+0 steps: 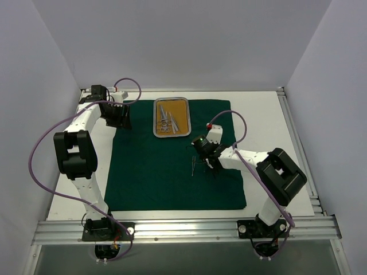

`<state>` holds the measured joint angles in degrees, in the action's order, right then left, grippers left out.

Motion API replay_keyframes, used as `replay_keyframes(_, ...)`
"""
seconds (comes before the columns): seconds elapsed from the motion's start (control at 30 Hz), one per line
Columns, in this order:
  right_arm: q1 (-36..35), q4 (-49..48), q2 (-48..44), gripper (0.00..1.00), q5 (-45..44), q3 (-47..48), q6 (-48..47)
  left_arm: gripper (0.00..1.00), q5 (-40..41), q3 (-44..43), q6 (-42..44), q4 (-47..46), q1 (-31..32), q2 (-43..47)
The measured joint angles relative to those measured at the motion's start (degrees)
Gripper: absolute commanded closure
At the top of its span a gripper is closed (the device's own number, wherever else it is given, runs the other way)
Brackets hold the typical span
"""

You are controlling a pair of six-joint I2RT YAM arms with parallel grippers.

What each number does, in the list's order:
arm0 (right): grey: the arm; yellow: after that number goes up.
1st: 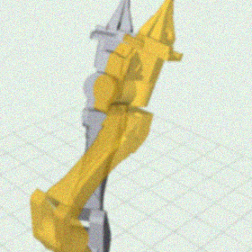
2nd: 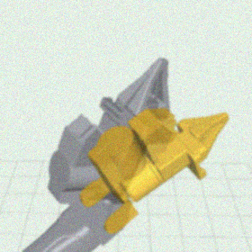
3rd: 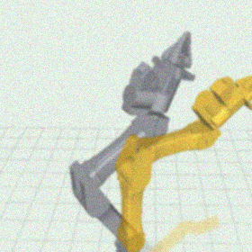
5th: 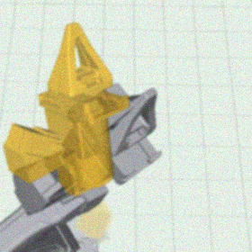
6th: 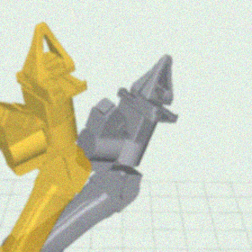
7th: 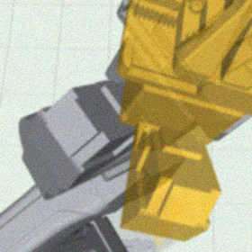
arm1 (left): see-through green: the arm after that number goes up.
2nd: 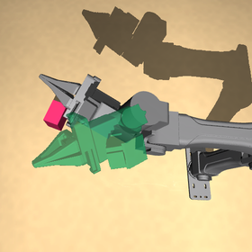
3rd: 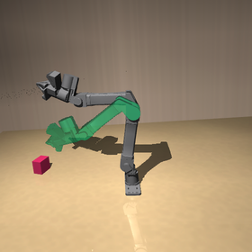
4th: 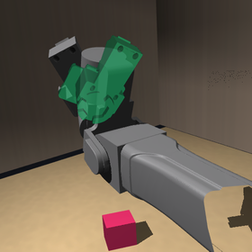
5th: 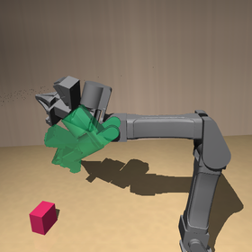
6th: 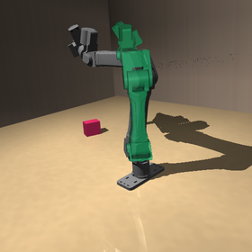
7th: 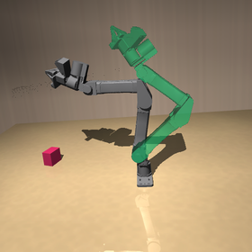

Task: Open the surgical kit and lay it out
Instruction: Place the medical item in the surgical kit.

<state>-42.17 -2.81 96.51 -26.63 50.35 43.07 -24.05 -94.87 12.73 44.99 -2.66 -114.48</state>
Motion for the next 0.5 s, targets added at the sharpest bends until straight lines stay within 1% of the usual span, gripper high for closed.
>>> replay_keyframes(0.5,-2.4,-1.38,1.9,1.0,0.09,0.0,1.49,0.33,0.0,0.04,0.04,0.0,0.0,0.0)
